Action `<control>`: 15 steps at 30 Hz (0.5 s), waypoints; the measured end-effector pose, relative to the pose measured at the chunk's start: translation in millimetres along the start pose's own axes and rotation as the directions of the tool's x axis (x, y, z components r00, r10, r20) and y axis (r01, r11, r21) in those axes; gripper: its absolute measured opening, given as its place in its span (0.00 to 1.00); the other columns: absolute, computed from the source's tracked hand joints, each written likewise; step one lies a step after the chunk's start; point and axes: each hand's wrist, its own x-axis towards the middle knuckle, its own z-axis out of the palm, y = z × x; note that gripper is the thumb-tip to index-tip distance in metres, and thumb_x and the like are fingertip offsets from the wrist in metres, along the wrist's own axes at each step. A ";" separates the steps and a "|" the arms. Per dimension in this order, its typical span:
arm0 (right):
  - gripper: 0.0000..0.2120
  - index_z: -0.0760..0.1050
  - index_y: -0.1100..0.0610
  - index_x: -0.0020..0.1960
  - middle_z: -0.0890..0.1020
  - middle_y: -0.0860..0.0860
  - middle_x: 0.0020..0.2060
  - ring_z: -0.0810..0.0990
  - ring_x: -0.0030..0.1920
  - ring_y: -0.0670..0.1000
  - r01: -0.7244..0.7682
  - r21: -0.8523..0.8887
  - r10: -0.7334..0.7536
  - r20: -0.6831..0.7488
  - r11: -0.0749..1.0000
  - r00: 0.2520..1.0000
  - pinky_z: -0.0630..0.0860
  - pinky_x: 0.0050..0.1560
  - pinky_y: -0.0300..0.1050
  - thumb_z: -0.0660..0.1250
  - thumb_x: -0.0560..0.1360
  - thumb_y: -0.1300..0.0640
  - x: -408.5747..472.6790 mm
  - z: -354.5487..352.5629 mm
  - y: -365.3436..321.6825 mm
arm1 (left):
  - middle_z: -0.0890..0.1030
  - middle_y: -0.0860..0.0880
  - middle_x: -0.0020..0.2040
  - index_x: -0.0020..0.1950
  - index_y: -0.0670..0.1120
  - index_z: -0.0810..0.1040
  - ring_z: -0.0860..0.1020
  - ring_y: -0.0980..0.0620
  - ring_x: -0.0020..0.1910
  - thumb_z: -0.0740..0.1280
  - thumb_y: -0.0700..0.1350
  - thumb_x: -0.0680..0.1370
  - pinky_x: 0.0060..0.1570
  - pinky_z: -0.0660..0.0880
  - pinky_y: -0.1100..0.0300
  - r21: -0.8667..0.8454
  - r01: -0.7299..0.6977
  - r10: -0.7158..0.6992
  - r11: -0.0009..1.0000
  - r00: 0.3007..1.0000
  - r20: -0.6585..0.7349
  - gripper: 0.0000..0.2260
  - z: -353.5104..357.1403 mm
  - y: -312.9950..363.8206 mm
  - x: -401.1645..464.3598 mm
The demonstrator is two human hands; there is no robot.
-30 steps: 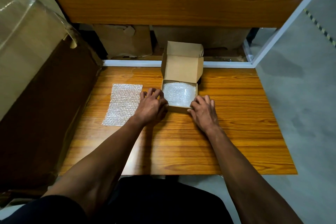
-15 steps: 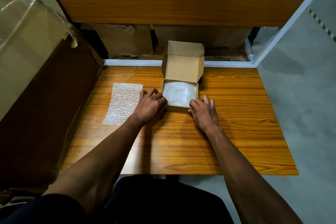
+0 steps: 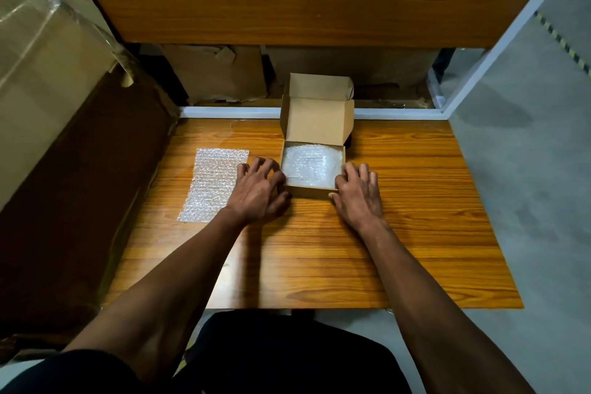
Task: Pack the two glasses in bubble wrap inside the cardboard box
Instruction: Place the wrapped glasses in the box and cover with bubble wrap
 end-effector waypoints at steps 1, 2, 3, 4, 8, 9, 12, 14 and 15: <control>0.17 0.82 0.53 0.60 0.74 0.53 0.62 0.69 0.60 0.56 -0.014 0.001 0.014 -0.003 1.000 1.000 0.69 0.57 0.52 0.71 0.78 0.42 -1.4 0.6 0.4 | 0.73 0.47 0.66 0.62 0.54 0.79 0.69 0.41 0.66 0.62 0.64 0.80 0.59 0.66 0.41 0.014 0.012 -0.012 1.000 1.000 -0.007 0.19 0.6 -0.5 -2.0; 0.18 0.82 0.52 0.59 0.73 0.53 0.63 0.69 0.60 0.56 -0.027 0.005 0.027 -0.006 1.000 1.000 0.69 0.57 0.53 0.71 0.78 0.41 -2.1 1.2 0.9 | 0.72 0.48 0.66 0.61 0.54 0.79 0.69 0.41 0.66 0.61 0.65 0.80 0.59 0.66 0.41 0.031 0.022 -0.021 0.999 1.000 -0.005 0.19 1.3 -0.3 -2.2; 0.17 0.83 0.52 0.59 0.73 0.53 0.63 0.69 0.60 0.56 -0.036 0.007 0.036 -0.005 0.999 0.999 0.69 0.57 0.53 0.71 0.78 0.41 -1.8 1.0 0.9 | 0.72 0.48 0.67 0.60 0.55 0.80 0.68 0.42 0.67 0.61 0.65 0.80 0.59 0.66 0.41 0.050 0.029 -0.029 0.998 1.000 0.002 0.19 1.1 0.5 -0.2; 0.17 0.83 0.51 0.58 0.73 0.53 0.63 0.69 0.60 0.56 -0.040 0.007 0.040 0.003 0.999 0.999 0.69 0.57 0.53 0.71 0.78 0.40 -0.9 -0.3 0.6 | 0.72 0.48 0.67 0.59 0.55 0.81 0.68 0.42 0.68 0.60 0.65 0.80 0.60 0.66 0.41 0.070 0.033 -0.034 0.997 0.999 0.014 0.19 -0.5 2.2 2.9; 0.15 0.86 0.48 0.53 0.72 0.51 0.65 0.67 0.61 0.56 -0.039 0.012 0.039 0.022 0.999 0.999 0.67 0.57 0.53 0.71 0.77 0.39 4.4 -5.6 1.7 | 0.71 0.48 0.73 0.58 0.56 0.84 0.64 0.43 0.73 0.58 0.66 0.81 0.63 0.65 0.39 0.124 0.026 -0.032 0.992 0.998 0.045 0.21 -2.2 6.8 11.7; 0.14 0.86 0.47 0.53 0.72 0.51 0.65 0.66 0.61 0.56 -0.040 0.010 0.039 0.027 0.999 0.999 0.66 0.57 0.53 0.71 0.77 0.38 5.2 -6.2 2.4 | 0.70 0.48 0.74 0.58 0.56 0.85 0.64 0.43 0.73 0.58 0.66 0.82 0.64 0.65 0.39 0.121 0.021 -0.027 0.992 0.999 0.047 0.21 -1.9 6.6 11.9; 0.14 0.86 0.46 0.52 0.71 0.50 0.66 0.66 0.62 0.55 -0.039 0.013 0.039 0.039 0.999 0.998 0.66 0.58 0.53 0.71 0.77 0.38 6.6 -6.2 3.4 | 0.70 0.48 0.74 0.57 0.56 0.86 0.63 0.43 0.73 0.59 0.65 0.82 0.64 0.65 0.39 0.094 0.005 -0.008 0.996 0.999 0.034 0.20 -2.6 4.3 10.9; 0.14 0.86 0.46 0.52 0.71 0.50 0.66 0.66 0.63 0.56 -0.034 0.009 0.033 0.042 0.999 0.999 0.66 0.58 0.53 0.71 0.77 0.38 7.6 -6.3 3.9 | 0.71 0.49 0.72 0.56 0.55 0.85 0.65 0.43 0.71 0.61 0.65 0.81 0.62 0.65 0.41 0.070 -0.001 0.001 0.998 1.000 0.002 0.19 -3.1 3.6 10.3; 0.14 0.86 0.46 0.52 0.71 0.50 0.67 0.66 0.63 0.56 -0.032 0.006 0.032 0.047 0.999 0.998 0.66 0.58 0.53 0.71 0.77 0.38 8.5 -6.6 4.6 | 0.72 0.49 0.71 0.57 0.54 0.83 0.67 0.43 0.70 0.61 0.65 0.81 0.61 0.64 0.42 0.063 0.001 0.000 0.998 1.000 -0.016 0.19 -2.7 3.4 9.9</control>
